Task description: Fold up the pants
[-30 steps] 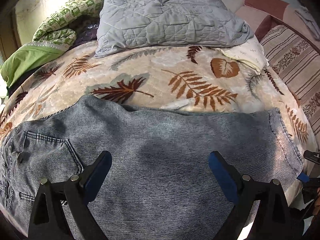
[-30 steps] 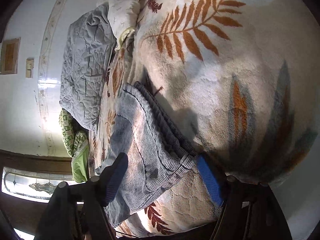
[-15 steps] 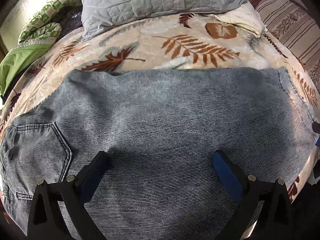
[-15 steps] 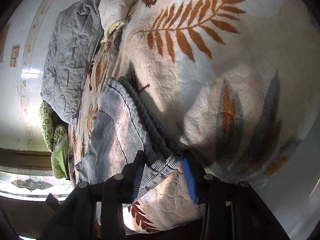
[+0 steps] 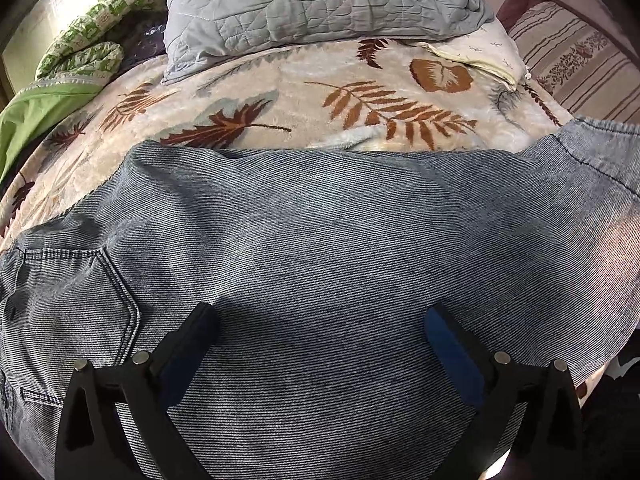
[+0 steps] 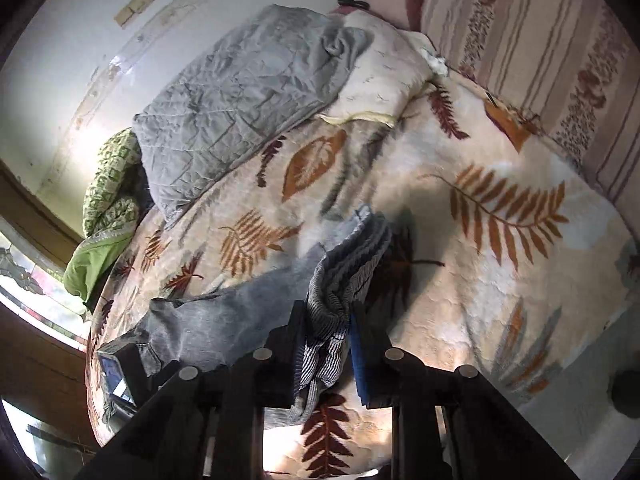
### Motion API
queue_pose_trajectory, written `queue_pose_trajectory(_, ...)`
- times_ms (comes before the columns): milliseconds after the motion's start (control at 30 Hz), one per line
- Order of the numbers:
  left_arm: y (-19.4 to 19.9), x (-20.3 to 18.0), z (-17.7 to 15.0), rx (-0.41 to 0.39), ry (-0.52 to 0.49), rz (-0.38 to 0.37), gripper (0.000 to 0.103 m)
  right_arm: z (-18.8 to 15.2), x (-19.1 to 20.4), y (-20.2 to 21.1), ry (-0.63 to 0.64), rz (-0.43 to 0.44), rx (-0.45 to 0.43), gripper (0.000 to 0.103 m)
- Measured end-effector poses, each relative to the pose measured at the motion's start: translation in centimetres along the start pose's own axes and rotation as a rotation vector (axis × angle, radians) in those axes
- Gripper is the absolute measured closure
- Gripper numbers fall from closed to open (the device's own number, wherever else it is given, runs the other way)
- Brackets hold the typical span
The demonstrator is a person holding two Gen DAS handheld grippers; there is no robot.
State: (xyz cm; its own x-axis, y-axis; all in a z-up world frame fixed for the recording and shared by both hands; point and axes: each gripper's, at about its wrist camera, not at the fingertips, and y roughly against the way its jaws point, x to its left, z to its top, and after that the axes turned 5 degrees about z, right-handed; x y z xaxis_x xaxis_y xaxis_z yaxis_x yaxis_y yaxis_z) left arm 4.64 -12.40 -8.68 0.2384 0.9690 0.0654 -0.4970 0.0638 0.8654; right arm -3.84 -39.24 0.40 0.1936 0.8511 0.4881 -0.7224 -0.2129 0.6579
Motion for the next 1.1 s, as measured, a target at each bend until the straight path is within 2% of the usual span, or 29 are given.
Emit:
queue_pose_trajectory(67,1.5,2.6,0.2,-0.015,0.114,-0.117,0.006,-0.3,5.1,0.8,0.113,0.033,-0.023,0.081)
queue_pose_trajectory(133,3.5,6.5,0.1,-0.034,0.252,-0.183,0.007,-1.8,10.5,1.4,0.240,0.081,-0.031,0.081)
queue_pose_trajectory(233,7.4,12.6,-1.2,-0.121,0.394,-0.152,0.007,-5.5,17.8,1.0,0.414,0.156,0.003,0.081)
queue_pose_trajectory(333,9.8,17.7,-3.2,-0.157,0.492,-0.082,0.007,-10.0,20.8,-2.5,0.473,0.228,0.108,0.081)
queue_pose_trajectory(400,10.2,19.7,-4.5,-0.135,0.520,-0.052,0.007,-12.9,20.8,-6.4,0.464,0.242,0.181,0.075)
queue_pose_trajectory(433,10.2,20.3,-5.0,-0.125,0.533,-0.045,0.007,-14.2,20.5,-9.0,0.451,0.246,0.252,0.054)
queue_pose_trajectory(467,10.2,20.7,-5.4,-0.117,0.541,-0.043,0.007,-15.6,19.8,-11.5,0.418,0.238,0.341,0.040)
queue_pose_trajectory(500,10.2,20.9,-5.7,-0.109,0.545,-0.054,0.007,-16.5,18.8,-12.9,0.376,0.248,0.383,0.036)
queue_pose_trajectory(533,10.3,21.0,-5.9,-0.106,0.551,-0.074,0.007,-16.7,18.3,-12.2,0.371,0.285,0.317,0.035)
queue_pose_trajectory(633,10.6,20.3,-5.8,-0.103,0.576,-0.174,0.007,-15.0,16.6,-9.2,0.297,0.393,0.283,0.030)
queue_pose_trajectory(700,10.8,18.9,-5.1,-0.099,0.572,-0.261,0.007,-13.3,14.4,-6.6,0.212,0.458,0.219,0.028)
queue_pose_trajectory(800,10.3,16.1,-4.0,-0.066,0.559,-0.414,0.007,-10.7,10.7,-5.4,0.060,0.453,0.142,0.026)
queue_pose_trajectory(900,10.0,13.3,-3.4,-0.022,0.562,-0.557,0.007,-10.8,7.4,-7.8,-0.109,0.515,0.217,0.026)
queue_pose_trajectory(967,9.4,11.9,-3.1,0.011,0.564,-0.631,0.007,-11.9,5.8,-9.8,-0.170,0.511,0.270,0.026)
queue_pose_trajectory(1033,8.7,11.2,-3.4,0.053,0.596,-0.609,0.007,-12.5,4.8,-10.1,-0.206,0.571,0.242,0.026)
queue_pose_trajectory(1100,8.3,10.9,-3.9,0.090,0.633,-0.633,0.008,-12.2,4.4,-10.1,-0.229,0.596,0.244,0.026)
